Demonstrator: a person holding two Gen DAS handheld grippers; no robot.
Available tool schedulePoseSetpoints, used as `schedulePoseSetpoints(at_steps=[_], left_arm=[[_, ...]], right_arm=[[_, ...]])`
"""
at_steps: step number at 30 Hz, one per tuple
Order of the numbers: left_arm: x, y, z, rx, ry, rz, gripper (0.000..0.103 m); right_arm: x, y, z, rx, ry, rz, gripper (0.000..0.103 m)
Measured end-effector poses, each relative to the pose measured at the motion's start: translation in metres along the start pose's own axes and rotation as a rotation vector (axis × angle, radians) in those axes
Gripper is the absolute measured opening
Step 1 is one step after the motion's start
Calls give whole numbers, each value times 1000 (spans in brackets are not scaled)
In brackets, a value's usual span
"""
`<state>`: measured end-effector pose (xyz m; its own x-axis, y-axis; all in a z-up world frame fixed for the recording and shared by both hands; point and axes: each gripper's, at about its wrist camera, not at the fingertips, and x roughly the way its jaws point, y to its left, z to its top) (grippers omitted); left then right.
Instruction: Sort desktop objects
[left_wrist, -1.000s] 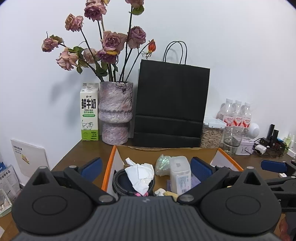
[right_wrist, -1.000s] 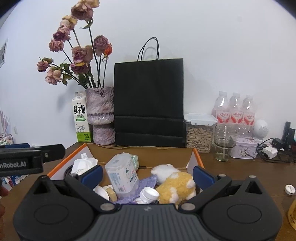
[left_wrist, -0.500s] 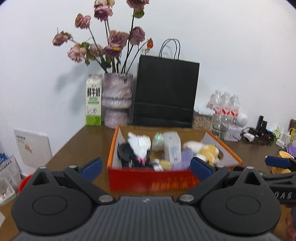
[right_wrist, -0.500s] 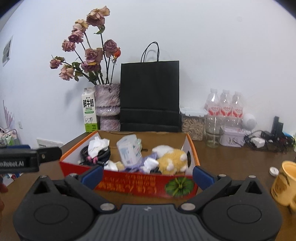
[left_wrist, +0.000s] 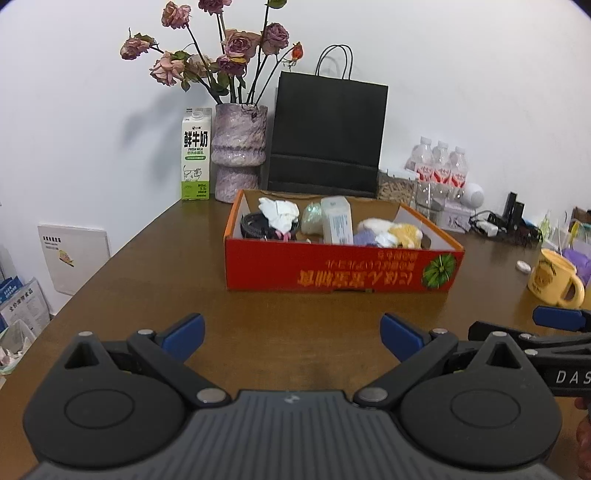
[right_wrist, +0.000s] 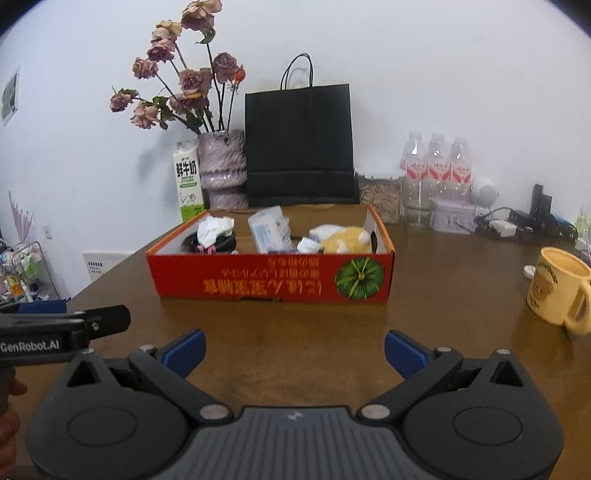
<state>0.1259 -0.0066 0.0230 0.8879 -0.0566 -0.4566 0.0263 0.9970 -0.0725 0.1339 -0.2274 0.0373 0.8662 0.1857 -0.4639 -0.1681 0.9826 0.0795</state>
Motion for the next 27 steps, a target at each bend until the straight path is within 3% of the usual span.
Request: schedulePoseSetpoints(at_steps=[8,27], left_arm=[[-20,-9,-15,51,-9,26,103],[-32,-12,-18,77,-14,42,103]], right_arm=[[-16,11,-15,-18,25,17,103],[-30,16,-14,-24,14,13,103]])
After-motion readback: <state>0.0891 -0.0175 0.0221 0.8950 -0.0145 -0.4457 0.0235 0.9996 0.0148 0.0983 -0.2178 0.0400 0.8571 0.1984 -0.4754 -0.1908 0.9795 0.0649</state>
